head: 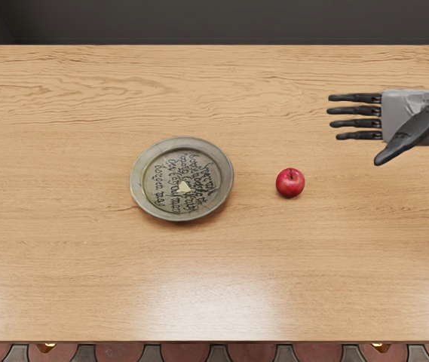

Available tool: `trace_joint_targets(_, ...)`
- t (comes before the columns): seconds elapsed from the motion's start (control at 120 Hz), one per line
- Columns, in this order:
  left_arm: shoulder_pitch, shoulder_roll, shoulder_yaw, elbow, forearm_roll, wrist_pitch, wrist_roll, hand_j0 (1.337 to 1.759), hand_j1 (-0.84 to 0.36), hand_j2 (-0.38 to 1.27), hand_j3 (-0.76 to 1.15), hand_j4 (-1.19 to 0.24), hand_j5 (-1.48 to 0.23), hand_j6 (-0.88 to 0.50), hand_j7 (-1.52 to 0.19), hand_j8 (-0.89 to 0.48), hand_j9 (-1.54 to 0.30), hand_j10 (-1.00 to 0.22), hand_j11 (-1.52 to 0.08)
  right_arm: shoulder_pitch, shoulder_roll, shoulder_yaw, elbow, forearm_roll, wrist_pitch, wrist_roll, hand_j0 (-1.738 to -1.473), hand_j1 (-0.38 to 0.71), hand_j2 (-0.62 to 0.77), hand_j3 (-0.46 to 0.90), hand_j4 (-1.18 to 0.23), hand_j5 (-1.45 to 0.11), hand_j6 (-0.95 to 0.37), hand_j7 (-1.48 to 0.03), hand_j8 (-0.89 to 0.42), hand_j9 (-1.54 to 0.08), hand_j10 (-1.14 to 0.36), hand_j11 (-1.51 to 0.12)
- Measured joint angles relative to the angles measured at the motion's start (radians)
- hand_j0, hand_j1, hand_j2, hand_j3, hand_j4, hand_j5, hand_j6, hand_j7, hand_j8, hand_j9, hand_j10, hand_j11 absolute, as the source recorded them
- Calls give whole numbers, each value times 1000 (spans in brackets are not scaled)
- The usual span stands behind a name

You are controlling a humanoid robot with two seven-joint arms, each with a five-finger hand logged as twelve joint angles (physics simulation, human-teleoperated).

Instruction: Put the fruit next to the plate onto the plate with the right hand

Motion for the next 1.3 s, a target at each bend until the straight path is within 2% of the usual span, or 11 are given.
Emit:
trace_joint_targets(0.158,0,0,0,0,0,0,0,1658,73,47,0,-230,-299,-230,-299,-230,-299,-230,-299,35,15,-1,-9,-22,0,-16,-1658,-308,-7,0,-33,-45,-32,-45,-33,-45,-33,-45)
trace_joint_targets(0.3,0,0,0,0,0,0,0,1658,73,47,0,-230,-299,-230,-299,-230,-299,-230,-299,90,23,38,30,-282,0,-18,-1658,-307,-7,0,-34,-46,-34,-46,-34,-46,-35,-46)
trace_joint_targets(0.458,0,0,0,0,0,0,0,1658,73,46,0,-230,-299,-230,-299,-230,-299,-230,-299,111,57,67,172,-658,-36,-23,-1658,-307,-7,0,-37,-47,-37,-47,-37,-47,-37,-47)
trace_joint_targets(0.542,0,0,0,0,0,0,0,1658,73,46,0,-230,-299,-230,-299,-230,-299,-230,-299,113,56,60,256,-750,-136,-38,-1658,-307,-7,0,-38,-47,-39,-47,-38,-47,-38,-47)
trace_joint_targets(0.633,0,0,0,0,0,0,0,1658,73,46,0,-230,-299,-230,-299,-230,-299,-230,-299,114,62,33,346,-833,-270,-74,-1658,-307,-7,0,-39,-47,-40,-47,-39,-47,-38,-47)
trace_joint_targets(0.717,0,0,0,0,0,0,0,1658,73,46,0,-230,-299,-230,-299,-230,-299,-230,-299,114,88,-19,398,-905,-387,-97,-1658,-307,-6,0,-39,-48,-41,-47,-40,-47,-39,-47)
trace_joint_targets(0.992,0,0,0,0,0,0,0,1658,73,46,0,-230,-299,-230,-299,-230,-299,-230,-299,114,229,-179,453,-1052,-627,-121,-1658,-307,-6,0,-40,-48,-42,-47,-41,-48,-39,-48)
trace_joint_targets(1.133,0,0,0,0,0,0,0,1658,73,46,0,-230,-299,-230,-299,-230,-299,-230,-299,115,262,-258,457,-1079,-727,-122,-1658,-307,-6,0,-40,-48,-42,-47,-41,-48,-39,-48)
trace_joint_targets(1.3,0,0,0,0,0,0,0,1658,73,46,0,-230,-299,-230,-299,-230,-299,-230,-299,113,277,-287,454,-1077,-767,-123,-1658,-306,-6,0,-41,-49,-42,-49,-41,-49,-40,-49)
